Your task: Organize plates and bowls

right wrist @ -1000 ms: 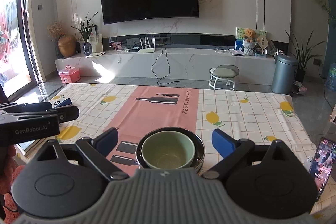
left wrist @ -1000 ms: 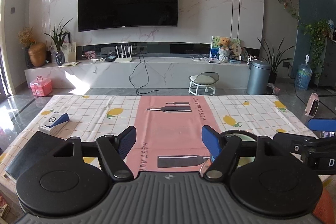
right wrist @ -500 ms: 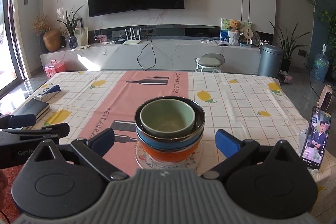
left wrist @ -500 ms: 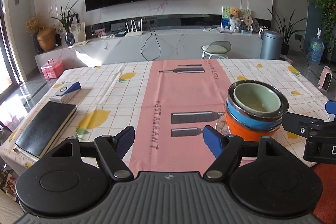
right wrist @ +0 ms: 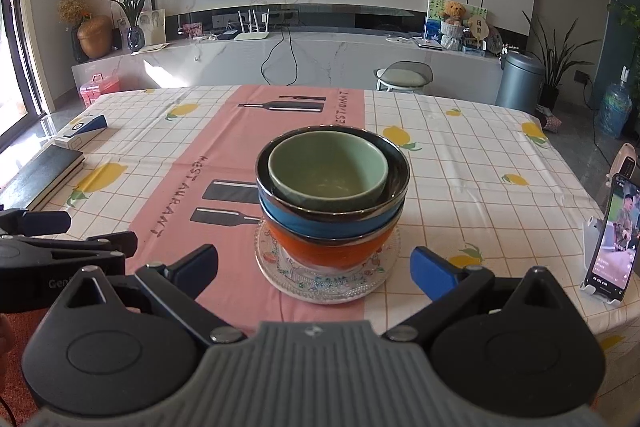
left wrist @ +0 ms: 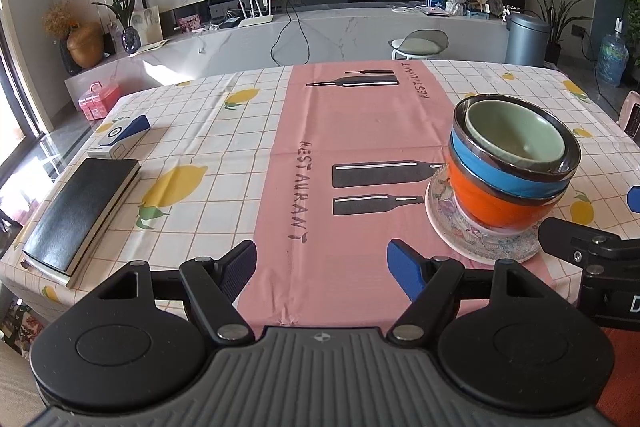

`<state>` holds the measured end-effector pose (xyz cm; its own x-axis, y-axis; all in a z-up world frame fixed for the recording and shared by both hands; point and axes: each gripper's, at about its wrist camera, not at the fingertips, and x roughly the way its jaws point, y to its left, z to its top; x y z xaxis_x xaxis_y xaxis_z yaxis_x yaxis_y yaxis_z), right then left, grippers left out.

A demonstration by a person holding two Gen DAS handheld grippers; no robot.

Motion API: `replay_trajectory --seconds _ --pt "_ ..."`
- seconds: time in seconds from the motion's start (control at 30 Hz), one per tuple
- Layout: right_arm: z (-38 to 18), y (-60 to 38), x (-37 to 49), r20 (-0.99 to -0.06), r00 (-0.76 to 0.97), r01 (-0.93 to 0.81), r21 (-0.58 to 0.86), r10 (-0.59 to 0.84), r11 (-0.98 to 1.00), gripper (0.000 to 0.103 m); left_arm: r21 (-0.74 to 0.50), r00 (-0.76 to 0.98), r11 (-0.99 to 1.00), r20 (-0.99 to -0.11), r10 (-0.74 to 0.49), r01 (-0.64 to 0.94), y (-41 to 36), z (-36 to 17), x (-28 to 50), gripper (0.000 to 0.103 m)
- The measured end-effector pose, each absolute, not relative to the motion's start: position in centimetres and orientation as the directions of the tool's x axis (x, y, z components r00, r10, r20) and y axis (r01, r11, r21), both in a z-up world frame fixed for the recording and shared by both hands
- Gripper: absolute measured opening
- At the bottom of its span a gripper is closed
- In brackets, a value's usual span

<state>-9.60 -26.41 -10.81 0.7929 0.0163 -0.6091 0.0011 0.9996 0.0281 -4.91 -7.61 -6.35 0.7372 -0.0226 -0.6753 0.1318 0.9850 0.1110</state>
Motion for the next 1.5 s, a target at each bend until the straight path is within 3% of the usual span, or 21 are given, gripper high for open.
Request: replay_trajectory --seconds 1.5 --pt "-10.56 -25.89 -9.89 -0.605 0.796 -0.018 0.000 0.015 1.000 0.100 0.131 0.735 0.984 -0.678 -0.001 0.122 -7.54 -5.65 -4.92 0.088"
